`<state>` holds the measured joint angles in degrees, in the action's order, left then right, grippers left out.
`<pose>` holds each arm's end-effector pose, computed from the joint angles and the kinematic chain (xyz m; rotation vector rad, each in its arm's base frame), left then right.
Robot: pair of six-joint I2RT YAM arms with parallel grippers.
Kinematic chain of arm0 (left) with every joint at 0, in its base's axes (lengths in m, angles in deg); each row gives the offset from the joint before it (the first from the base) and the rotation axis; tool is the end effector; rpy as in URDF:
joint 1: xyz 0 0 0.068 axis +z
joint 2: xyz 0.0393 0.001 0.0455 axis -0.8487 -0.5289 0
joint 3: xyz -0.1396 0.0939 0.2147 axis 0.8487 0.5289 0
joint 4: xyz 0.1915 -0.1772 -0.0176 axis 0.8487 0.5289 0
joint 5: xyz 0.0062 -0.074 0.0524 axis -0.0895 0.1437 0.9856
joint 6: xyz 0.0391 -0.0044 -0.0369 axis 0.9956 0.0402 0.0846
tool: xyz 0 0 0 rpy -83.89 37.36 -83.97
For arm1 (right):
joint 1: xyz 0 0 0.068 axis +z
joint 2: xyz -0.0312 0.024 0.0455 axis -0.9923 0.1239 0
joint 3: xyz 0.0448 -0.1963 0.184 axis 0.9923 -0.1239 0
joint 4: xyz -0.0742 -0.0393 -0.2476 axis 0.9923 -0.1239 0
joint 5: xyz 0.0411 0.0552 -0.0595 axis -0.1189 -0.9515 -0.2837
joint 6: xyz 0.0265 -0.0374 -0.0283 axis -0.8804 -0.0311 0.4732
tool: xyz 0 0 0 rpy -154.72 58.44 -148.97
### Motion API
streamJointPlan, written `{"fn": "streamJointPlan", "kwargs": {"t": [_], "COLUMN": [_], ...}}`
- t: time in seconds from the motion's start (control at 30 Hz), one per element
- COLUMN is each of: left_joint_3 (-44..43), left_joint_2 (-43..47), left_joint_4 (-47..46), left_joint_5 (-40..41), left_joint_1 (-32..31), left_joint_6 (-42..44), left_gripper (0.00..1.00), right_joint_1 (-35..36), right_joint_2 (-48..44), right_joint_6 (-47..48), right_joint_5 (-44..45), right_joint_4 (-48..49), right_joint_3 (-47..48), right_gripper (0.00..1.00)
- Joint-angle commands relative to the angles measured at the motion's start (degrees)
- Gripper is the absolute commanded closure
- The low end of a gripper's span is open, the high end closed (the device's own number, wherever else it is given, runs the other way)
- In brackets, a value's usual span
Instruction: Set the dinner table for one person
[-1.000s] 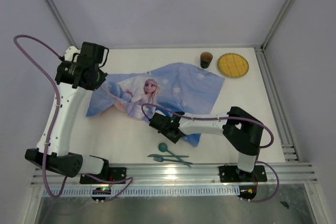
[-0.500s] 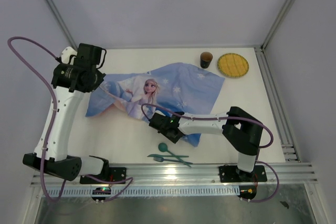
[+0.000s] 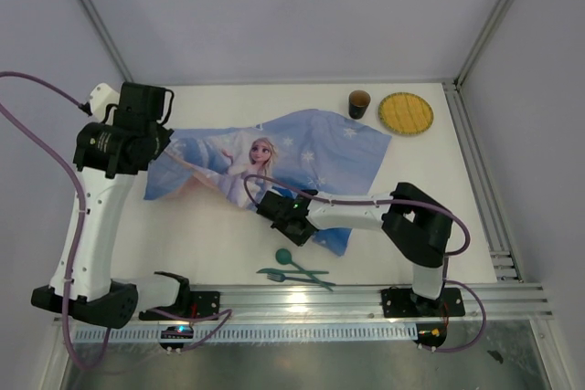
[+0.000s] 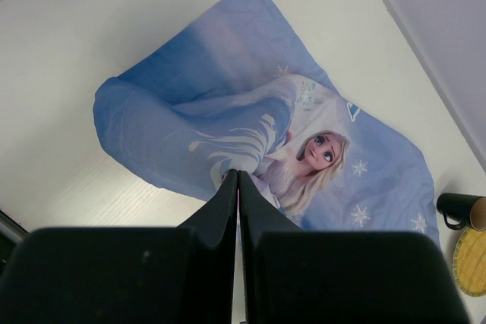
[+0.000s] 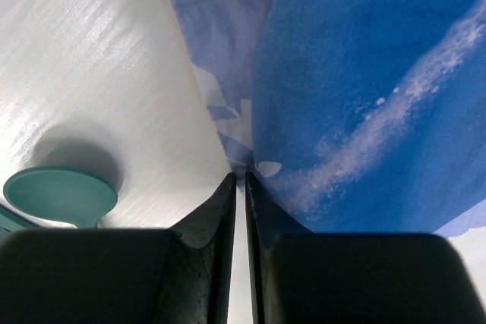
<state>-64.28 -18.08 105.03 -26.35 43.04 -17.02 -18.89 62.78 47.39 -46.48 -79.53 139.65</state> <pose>0.1938 -0.0316 0.4563 -1.1066 1.9602 0.0190 0.1626 0.3136 0.1574 -1.2547 2.5072 -0.0729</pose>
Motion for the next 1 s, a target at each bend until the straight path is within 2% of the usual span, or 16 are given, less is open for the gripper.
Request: {"fn": "streamJointPlan", "kwargs": {"t": [0.0, 0.23, 0.37, 0.53, 0.67, 0.97], "left_joint_3": [-1.8, -1.8, -3.5, -11.0, -12.4, -8.9], "left_joint_2": [1.1, 0.8, 0.2, -1.4, -1.8, -3.4], "left_joint_4": [8.6, 8.8, 8.8, 11.7, 11.0, 6.8], "left_joint_5": [2.2, 1.9, 3.9, 15.5, 20.9, 18.6], "left_joint_1": [0.0, 0.0, 0.0, 0.0, 0.0, 0.0], "left_joint_6": [0.7, 0.7, 1.5, 4.5, 8.1, 9.2], "left_gripper": [1.0, 1.0, 1.0, 1.0, 1.0, 1.0], "right_joint_1": [-1.0, -3.4, -3.7, -3.9, -3.9, -4.4], "right_joint_2": [2.7, 1.6, 1.0, -1.4, -3.3, -7.3], "right_joint_6": [-0.4, -0.6, -0.1, -0.5, -0.4, -0.1], "right_joint_5": [-1.5, -0.4, 0.9, 0.7, 0.8, 3.7], "right_joint_4": [4.1, 3.7, 2.5, 1.8, 1.1, -1.9], "right_joint_3": [0.4, 0.2, 0.4, 0.0, 0.2, 2.5], "right_gripper": [0.88, 0.96, 0.97, 0.97, 0.97, 0.97]}}
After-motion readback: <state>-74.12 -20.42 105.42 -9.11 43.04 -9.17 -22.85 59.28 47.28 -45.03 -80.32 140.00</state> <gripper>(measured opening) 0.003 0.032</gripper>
